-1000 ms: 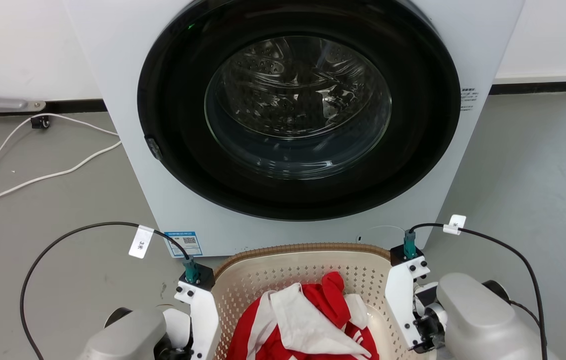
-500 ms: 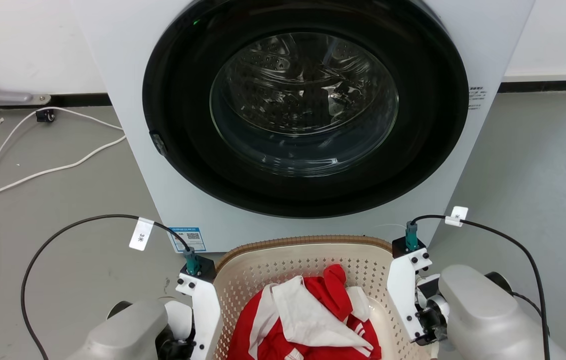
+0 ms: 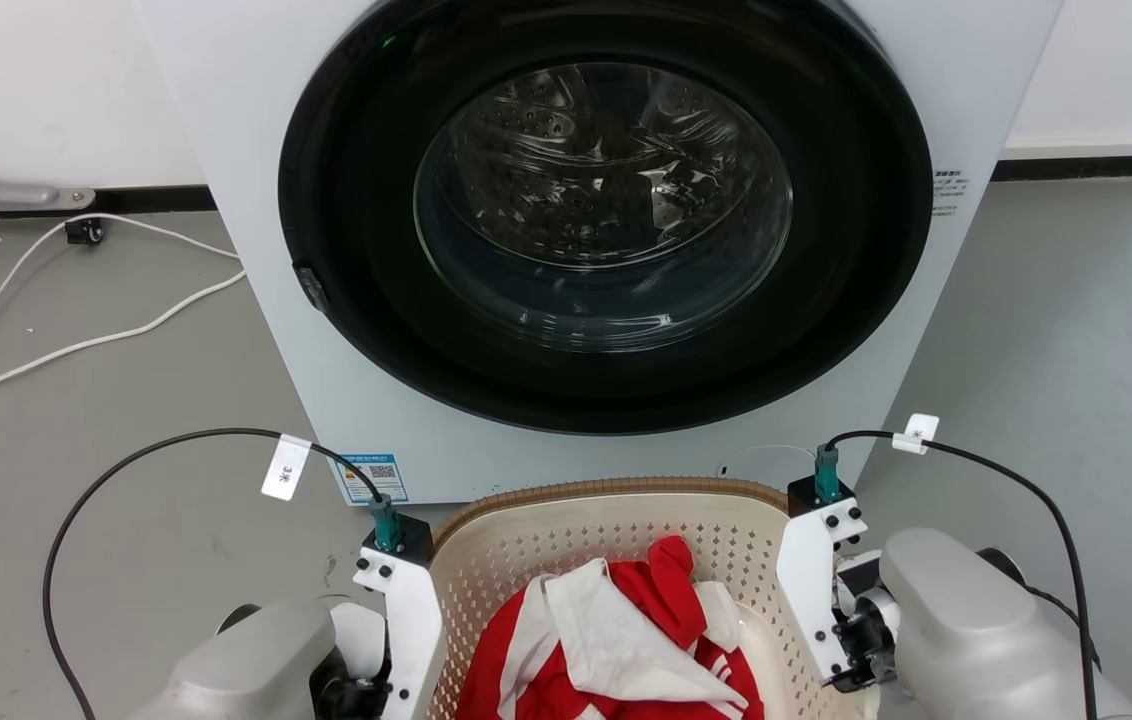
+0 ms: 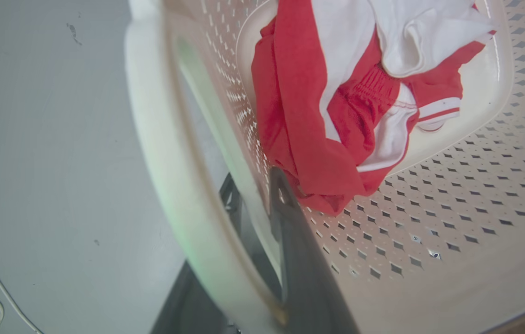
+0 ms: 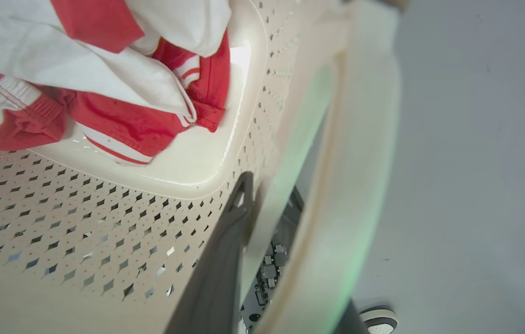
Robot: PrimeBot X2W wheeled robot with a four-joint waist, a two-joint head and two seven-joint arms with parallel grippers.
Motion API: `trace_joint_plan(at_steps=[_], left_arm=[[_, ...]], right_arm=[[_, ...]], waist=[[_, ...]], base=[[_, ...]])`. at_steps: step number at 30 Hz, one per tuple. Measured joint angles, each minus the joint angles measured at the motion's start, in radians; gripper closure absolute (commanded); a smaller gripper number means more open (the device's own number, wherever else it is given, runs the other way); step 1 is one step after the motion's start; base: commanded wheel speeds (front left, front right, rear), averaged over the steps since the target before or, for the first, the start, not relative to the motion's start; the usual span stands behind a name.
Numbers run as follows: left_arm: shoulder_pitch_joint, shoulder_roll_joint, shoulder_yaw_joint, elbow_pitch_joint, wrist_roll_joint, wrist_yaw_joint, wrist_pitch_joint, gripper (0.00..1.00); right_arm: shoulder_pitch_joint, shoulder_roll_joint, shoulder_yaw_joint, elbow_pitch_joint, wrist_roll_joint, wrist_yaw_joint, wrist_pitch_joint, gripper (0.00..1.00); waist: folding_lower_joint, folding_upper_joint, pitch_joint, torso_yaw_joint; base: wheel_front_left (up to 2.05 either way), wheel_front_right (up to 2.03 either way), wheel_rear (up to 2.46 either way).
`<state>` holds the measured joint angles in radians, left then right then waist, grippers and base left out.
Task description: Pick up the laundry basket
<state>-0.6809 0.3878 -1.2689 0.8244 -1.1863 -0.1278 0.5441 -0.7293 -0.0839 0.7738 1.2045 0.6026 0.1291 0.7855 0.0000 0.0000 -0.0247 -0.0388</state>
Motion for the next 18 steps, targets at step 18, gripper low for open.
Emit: trace_joint_plan(at_steps=[18], left_arm=[[-0.003,0.003,-0.005,0.004,-0.015,0.000,0.016,1.00]], right_arm=[[-0.013,0.007,0.030,0.019,0.034,0.000,-0.001,1.00]], waist=[[0.0000,0.0000,-0.002,0.006]], base=[[0.00,0.00,0.00]])
